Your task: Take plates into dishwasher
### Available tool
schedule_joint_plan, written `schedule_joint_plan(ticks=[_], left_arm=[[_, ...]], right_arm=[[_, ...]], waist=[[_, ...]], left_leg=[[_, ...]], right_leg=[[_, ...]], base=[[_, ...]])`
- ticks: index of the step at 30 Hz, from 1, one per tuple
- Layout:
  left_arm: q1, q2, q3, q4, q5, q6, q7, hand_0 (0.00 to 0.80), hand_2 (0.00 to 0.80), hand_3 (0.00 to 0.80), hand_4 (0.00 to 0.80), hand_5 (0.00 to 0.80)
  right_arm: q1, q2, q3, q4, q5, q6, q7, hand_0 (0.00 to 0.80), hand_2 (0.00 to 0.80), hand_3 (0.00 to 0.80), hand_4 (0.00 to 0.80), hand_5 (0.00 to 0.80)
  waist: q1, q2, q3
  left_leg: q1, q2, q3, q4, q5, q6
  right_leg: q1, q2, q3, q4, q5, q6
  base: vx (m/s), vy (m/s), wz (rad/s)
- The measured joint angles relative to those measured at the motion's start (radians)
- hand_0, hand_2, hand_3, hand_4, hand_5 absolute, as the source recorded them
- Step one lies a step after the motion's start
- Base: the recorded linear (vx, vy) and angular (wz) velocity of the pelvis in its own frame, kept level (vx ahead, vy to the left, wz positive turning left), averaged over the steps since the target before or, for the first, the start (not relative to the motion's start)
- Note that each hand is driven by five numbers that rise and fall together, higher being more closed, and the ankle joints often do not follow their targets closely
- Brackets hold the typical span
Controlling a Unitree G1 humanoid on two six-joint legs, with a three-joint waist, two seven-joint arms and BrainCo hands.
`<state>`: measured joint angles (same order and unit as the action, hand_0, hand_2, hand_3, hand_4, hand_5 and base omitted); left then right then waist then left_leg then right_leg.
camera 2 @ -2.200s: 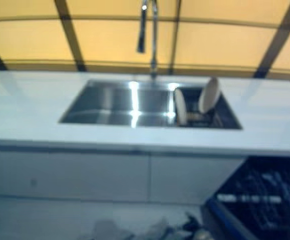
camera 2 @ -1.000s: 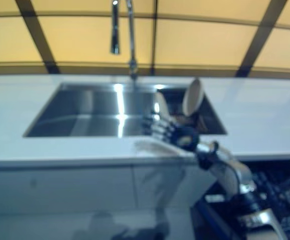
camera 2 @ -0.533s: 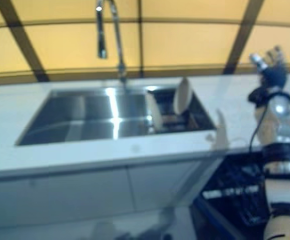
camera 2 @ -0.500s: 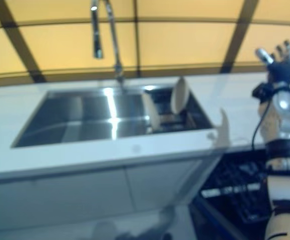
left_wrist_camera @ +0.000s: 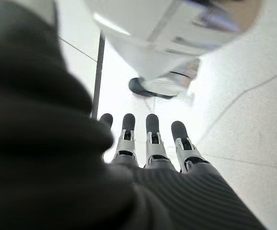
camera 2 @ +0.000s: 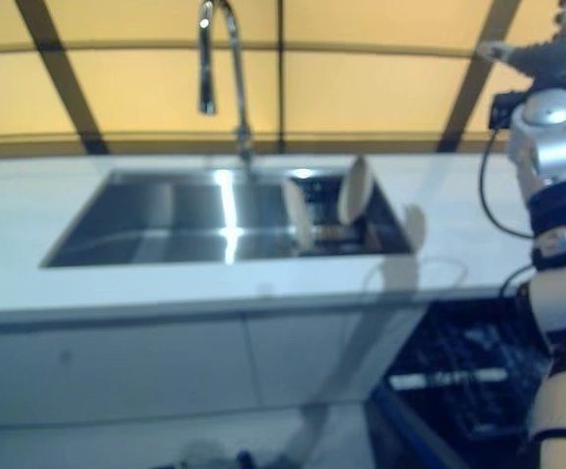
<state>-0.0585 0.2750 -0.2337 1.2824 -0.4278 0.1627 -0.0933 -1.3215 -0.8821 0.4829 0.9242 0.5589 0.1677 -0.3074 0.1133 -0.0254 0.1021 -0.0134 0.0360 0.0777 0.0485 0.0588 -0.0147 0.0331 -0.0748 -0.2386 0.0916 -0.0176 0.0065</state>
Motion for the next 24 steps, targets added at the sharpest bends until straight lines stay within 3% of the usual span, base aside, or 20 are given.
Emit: schedule_joint_plan(ticks=[3,9,13,15,17,19,20,22,23,24], left_arm=[[0.003,0.027,0.0,-0.001,0.0,-0.005,0.006,0.0,0.0,0.0,0.0,0.0],[0.009,0.047,-0.001,-0.002,0.003,-0.021,-0.012,0.0,0.0,0.0,0.0,0.0],[-0.002,0.04,-0.044,-0.003,0.003,-0.025,-0.025,0.0,0.0,0.0,0.0,0.0],[-0.002,0.041,-0.045,-0.003,0.0,-0.029,-0.025,0.0,0.0,0.0,0.0,0.0],[-0.008,0.051,-0.032,0.001,-0.001,-0.032,-0.025,0.0,0.0,0.0,0.0,0.0],[-0.008,0.067,-0.016,0.0,-0.028,-0.032,-0.016,0.0,0.0,0.0,0.0,0.0],[-0.007,0.074,-0.01,0.001,-0.035,-0.032,-0.013,0.0,0.0,0.0,0.0,0.0],[0.0,0.093,0.003,0.003,-0.038,-0.032,-0.015,0.0,0.0,0.0,0.0,0.0],[0.003,0.096,0.008,0.005,-0.036,-0.034,-0.015,0.0,0.0,0.0,0.0,0.0],[0.011,0.087,0.009,0.004,-0.036,-0.038,-0.015,0.0,0.0,0.0,0.0,0.0]], right_arm=[[0.003,0.004,-0.003,-0.003,-0.033,0.009,0.033,0.0,0.0,0.0,0.0,0.0],[0.003,0.04,0.001,-0.01,-0.088,0.03,0.063,0.0,0.0,0.0,0.0,0.0],[0.009,0.043,0.003,0.004,-0.073,0.093,0.053,0.0,0.0,0.0,0.0,0.0],[0.018,0.043,0.001,0.003,-0.072,0.115,0.049,0.0,0.0,0.0,0.0,0.0],[0.018,0.05,0.001,0.0,-0.076,0.126,0.034,0.0,0.0,0.0,0.0,0.0],[0.017,0.064,0.001,-0.007,-0.078,0.149,-0.007,0.0,0.0,0.0,0.0,0.0],[0.017,0.068,0.001,-0.007,-0.078,0.159,-0.014,0.0,0.0,0.0,0.0,0.0],[0.003,0.079,0.001,0.012,-0.075,0.188,-0.03,0.0,0.0,0.0,0.0,0.0],[-0.005,0.079,0.002,0.034,-0.075,0.191,-0.029,0.0,0.0,0.0,0.0,0.0],[-0.009,0.077,0.002,0.051,-0.074,0.191,-0.025,0.0,0.0,0.0,0.0,0.0]], waist=[[-0.014,-0.032,-0.032],[-0.007,-0.043,-0.058],[-0.022,-0.022,-0.044],[-0.033,-0.015,-0.037],[-0.02,-0.027,-0.03],[-0.013,-0.045,-0.02],[-0.011,-0.05,-0.018],[-0.004,-0.093,-0.018],[-0.001,-0.113,-0.022],[-0.004,-0.106,-0.024]], left_leg=[[0.006,-0.027,0.001,-0.05,0.009,0.011],[0.057,-0.047,0.0,-0.111,0.026,0.026],[0.072,-0.037,-0.037,-0.127,0.027,0.034],[0.088,-0.031,-0.043,-0.128,0.021,0.038],[0.094,-0.037,-0.036,-0.126,0.008,0.034],[0.102,-0.021,-0.035,-0.132,0.007,0.019],[0.105,-0.015,-0.035,-0.133,0.006,0.011],[0.104,-0.003,-0.043,-0.138,-0.004,-0.033],[0.108,0.003,-0.057,-0.138,-0.005,-0.052],[0.11,0.024,-0.059,-0.136,-0.006,-0.071]], right_leg=[[0.001,-0.02,0.0,-0.04,0.015,0.023],[0.054,-0.026,-0.01,-0.097,0.028,0.044],[-0.031,-0.046,0.004,0.129,-0.034,0.075],[-0.07,-0.072,0.022,0.197,-0.068,0.088],[-0.073,-0.157,0.026,0.09,-0.045,0.122],[-0.066,-0.193,0.026,-0.024,0.009,0.169],[-0.055,-0.196,0.023,-0.059,0.023,0.177],[-0.006,-0.197,-0.001,-0.136,0.046,0.19],[0.02,-0.186,-0.002,-0.167,0.106,0.175],[0.032,-0.164,-0.007,-0.175,0.135,0.151]], base=[[0.08,0.018,0.04],[0.076,0.052,0.05],[0.062,-0.075,0.24],[0.025,-0.279,0.16],[0.01,-0.308,-0.05],[0.039,-0.178,-0.1],[0.064,-0.127,0.0],[0.084,-0.084,0.15],[0.074,-0.043,0.4],[0.056,-0.019,0.46]])
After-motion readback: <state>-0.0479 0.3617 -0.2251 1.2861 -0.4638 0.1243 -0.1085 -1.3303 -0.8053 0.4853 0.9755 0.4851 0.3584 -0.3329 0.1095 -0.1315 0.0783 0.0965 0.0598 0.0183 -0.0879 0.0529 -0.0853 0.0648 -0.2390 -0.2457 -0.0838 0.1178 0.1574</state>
